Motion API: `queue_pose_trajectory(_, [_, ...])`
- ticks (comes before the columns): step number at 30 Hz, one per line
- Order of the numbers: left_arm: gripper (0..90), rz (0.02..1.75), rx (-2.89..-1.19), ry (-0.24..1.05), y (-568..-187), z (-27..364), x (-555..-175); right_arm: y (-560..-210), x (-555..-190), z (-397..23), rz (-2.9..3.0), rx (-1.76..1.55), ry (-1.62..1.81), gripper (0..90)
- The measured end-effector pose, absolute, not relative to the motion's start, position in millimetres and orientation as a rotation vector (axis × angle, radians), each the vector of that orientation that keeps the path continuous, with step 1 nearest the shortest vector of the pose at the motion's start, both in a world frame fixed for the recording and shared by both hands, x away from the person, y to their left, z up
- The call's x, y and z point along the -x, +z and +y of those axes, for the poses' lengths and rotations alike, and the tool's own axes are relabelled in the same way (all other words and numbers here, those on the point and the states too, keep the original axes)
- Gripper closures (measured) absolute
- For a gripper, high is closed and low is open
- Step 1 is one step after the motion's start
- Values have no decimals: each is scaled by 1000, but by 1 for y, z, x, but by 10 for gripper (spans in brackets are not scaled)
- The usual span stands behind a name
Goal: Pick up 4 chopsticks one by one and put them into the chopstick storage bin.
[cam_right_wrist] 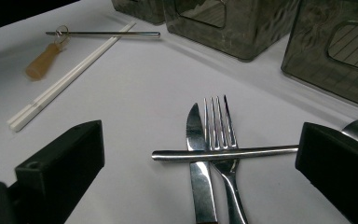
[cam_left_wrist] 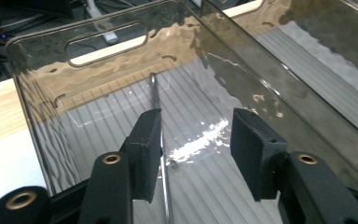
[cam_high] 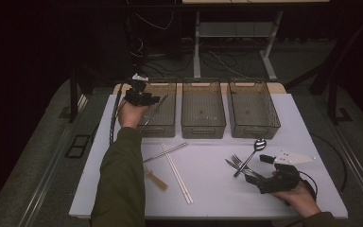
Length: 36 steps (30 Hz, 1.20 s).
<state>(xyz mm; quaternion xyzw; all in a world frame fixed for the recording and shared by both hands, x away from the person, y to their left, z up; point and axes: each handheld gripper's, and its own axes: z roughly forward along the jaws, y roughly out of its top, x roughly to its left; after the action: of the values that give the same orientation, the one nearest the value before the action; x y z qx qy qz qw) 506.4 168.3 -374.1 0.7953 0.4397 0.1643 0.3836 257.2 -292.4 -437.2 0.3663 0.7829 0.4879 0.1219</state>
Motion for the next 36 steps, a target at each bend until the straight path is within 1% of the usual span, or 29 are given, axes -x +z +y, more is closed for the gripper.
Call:
queue_pose_trajectory(2, [494, 1103, -2036, 417, -372, 169, -503, -437, -257, -292, 2286, -1069, 1424, 15])
queue_pose_trajectory(10, [434, 1009, -2059, 407, -365, 166, -483, -437, -257, -292, 2287, -1072, 1427, 15])
queue_pose_trajectory(12, [403, 993, -2048, 376, -363, 164, -478, -437, -257, -292, 2286, -1071, 1427, 15])
queue_pose_trajectory(16, [377, 948, -2048, 360, -358, 162, -466, -438, -257, -292, 2288, -1071, 1428, 15])
queue_pose_trajectory(23, [286, 886, -2049, 322, -355, 154, -444, -438, -257, -291, 2291, -1066, 1424, 15])
queue_pose_trajectory(30, [250, 839, -2043, 308, -360, 154, -421, -436, -257, -287, 2274, -1066, 1365, 15])
queue_pose_trajectory(36, [217, 823, -2054, 296, -375, 152, -404, -435, -261, -289, 2306, -1058, 1375, 14])
